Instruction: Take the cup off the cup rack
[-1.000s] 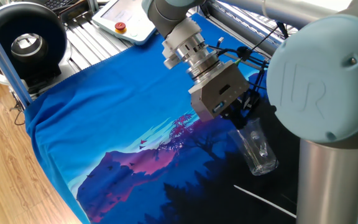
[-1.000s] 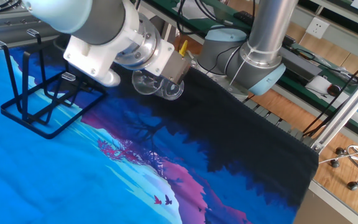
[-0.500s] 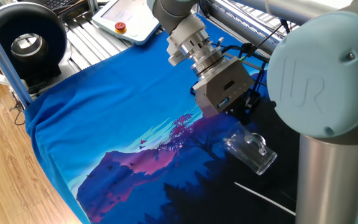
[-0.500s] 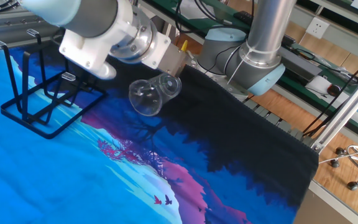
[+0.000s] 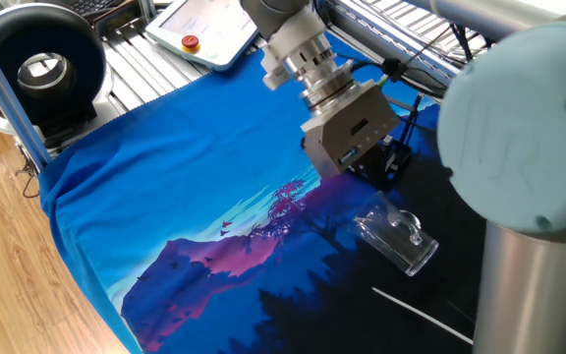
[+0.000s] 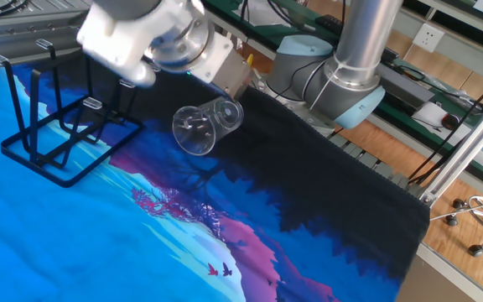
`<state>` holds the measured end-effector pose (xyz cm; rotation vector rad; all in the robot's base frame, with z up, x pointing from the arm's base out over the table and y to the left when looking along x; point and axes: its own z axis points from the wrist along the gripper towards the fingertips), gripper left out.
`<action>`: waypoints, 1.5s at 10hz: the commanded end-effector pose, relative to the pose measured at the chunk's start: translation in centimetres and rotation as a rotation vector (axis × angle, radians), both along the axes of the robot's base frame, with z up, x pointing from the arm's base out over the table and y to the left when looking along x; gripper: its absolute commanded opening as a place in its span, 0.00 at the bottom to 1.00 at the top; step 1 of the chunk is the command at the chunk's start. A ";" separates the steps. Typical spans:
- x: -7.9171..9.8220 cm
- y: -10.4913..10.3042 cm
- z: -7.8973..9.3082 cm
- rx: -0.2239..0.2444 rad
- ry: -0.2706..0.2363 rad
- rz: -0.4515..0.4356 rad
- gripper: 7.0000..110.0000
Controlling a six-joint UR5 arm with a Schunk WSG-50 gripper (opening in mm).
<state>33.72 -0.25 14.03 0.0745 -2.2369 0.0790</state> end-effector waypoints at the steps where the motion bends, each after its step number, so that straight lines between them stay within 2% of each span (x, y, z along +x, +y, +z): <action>1: 2.7 1.1 0.0 0.008 -0.167 0.003 0.00; 2: 4.7 1.8 -1.7 0.051 -0.271 0.010 0.00; 3: 7.6 3.2 -3.6 0.132 -0.403 0.024 0.00; 4: 9.5 4.7 -4.4 0.211 -0.489 0.031 0.00; 5: 11.6 5.8 -5.1 0.273 -0.579 0.058 0.15; 6: 14.1 6.2 -5.8 0.314 -0.685 0.108 0.15; 7: 17.0 5.1 -6.4 0.273 -0.798 0.155 0.15; 9: 18.1 5.5 -6.4 0.269 -0.845 0.127 0.15; 12: 17.9 5.7 -6.4 0.267 -0.839 0.098 0.15; 13: 17.9 5.3 -6.4 0.247 -0.838 0.097 0.15; 15: 16.4 4.4 -6.8 0.206 -0.795 0.090 0.15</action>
